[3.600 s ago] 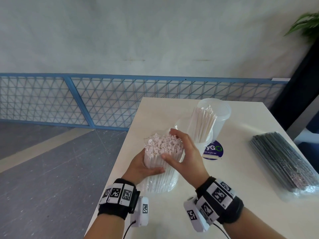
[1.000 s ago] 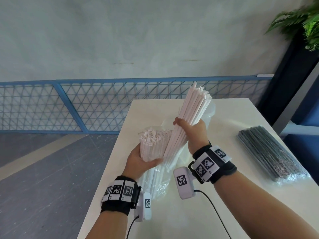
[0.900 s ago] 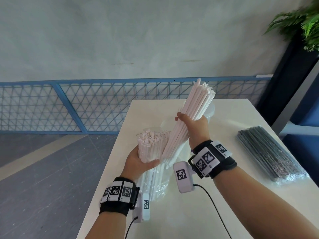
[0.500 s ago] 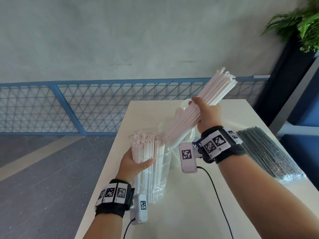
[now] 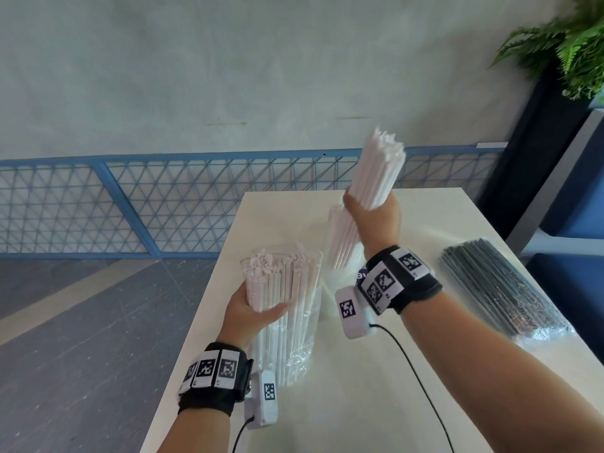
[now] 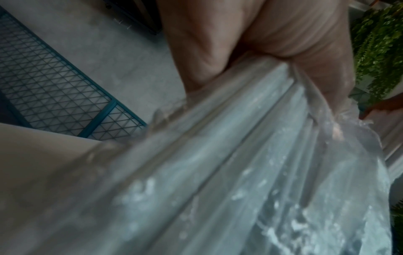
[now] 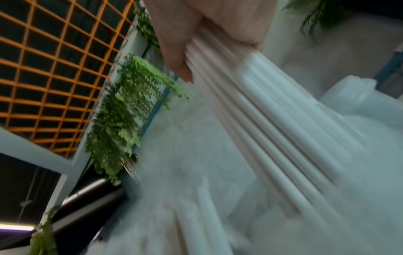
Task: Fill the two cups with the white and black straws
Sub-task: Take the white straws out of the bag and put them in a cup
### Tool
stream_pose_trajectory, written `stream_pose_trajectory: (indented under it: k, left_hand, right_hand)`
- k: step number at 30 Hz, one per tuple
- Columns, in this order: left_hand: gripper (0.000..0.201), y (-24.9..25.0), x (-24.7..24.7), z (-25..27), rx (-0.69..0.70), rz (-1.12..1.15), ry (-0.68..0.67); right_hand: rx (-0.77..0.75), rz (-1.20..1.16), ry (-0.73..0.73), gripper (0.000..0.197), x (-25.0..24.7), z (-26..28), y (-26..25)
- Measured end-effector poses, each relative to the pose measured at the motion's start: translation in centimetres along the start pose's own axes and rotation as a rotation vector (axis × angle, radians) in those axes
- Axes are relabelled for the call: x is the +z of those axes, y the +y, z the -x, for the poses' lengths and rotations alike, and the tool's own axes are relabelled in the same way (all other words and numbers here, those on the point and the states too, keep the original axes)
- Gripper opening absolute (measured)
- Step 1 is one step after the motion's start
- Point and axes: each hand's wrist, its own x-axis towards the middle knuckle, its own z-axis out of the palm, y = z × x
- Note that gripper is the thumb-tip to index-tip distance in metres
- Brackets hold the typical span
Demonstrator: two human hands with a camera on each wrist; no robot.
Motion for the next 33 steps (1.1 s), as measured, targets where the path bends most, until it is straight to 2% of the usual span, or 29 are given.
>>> stream_pose_trajectory:
  k: [5,7,9,11,14,18,20,22,24,26,28,30,33]
  left_hand:
    - [0.044,0.3,-0.1,0.6,0.0,0.018,-0.005]
    - [0.043,0.2,-0.2,0.7,0.005,0.017,0.002]
    - [0.045,0.1,-0.3,0.7,0.001,0.013,0.013]
    - [0.05,-0.1,-0.5,0.7,-0.011,0.019,0.018]
    - [0.061,-0.3,-0.7,0.9,-0.017,0.025,0.019]
    - [0.061,-0.1,-0.9,1.2,-0.001,0.044,0.015]
    - [0.063,-0.1,-1.1,1.2,-0.011,0.05,0.011]
    - [0.066,-0.3,-1.3,1.2,-0.015,0.059,0.014]
    - [0.073,-0.4,-1.6,1.3,-0.013,0.054,0.019]
    - [0.071,-0.3,-1.6,1.5,0.001,0.046,0.019]
    - [0.065,0.0,-1.6,1.7,0.005,0.072,0.017]
    - [0.063,0.3,-1.6,1.8,0.011,0.105,0.007]
    - [0.061,0.3,-1.6,2.0,0.021,0.139,-0.02]
  right_hand:
    - [0.016,0.12,-0.077,0.041,0.9,0.8,2.1]
    - [-0.021,0.186,-0.106,0.022,1.0,0.8,2.3]
    - [-0.062,0.225,-0.132,0.033,1.1,1.0,2.4]
    - [-0.049,0.24,-0.168,0.017,1.0,1.3,2.2]
    - [0.034,0.304,-0.253,0.053,1.1,2.0,2.4]
    - [0.062,0.386,-0.349,0.067,1.0,2.7,3.1]
    - [-0.026,0.333,-0.277,0.071,0.9,3.1,3.9]
    - [-0.251,0.274,-0.092,0.071,0.7,4.2,4.5]
    - [-0.457,0.217,0.006,0.057,0.5,6.1,4.7]
    - [-0.522,0.172,-0.067,0.043,0.4,8.2,5.0]
    - [-0.505,0.177,-0.187,0.044,0.6,9.8,5.7]
    - [-0.427,0.179,-0.304,0.052,0.9,10.7,6.3]
    - [-0.233,0.185,-0.473,0.058,1.4,10.9,6.2]
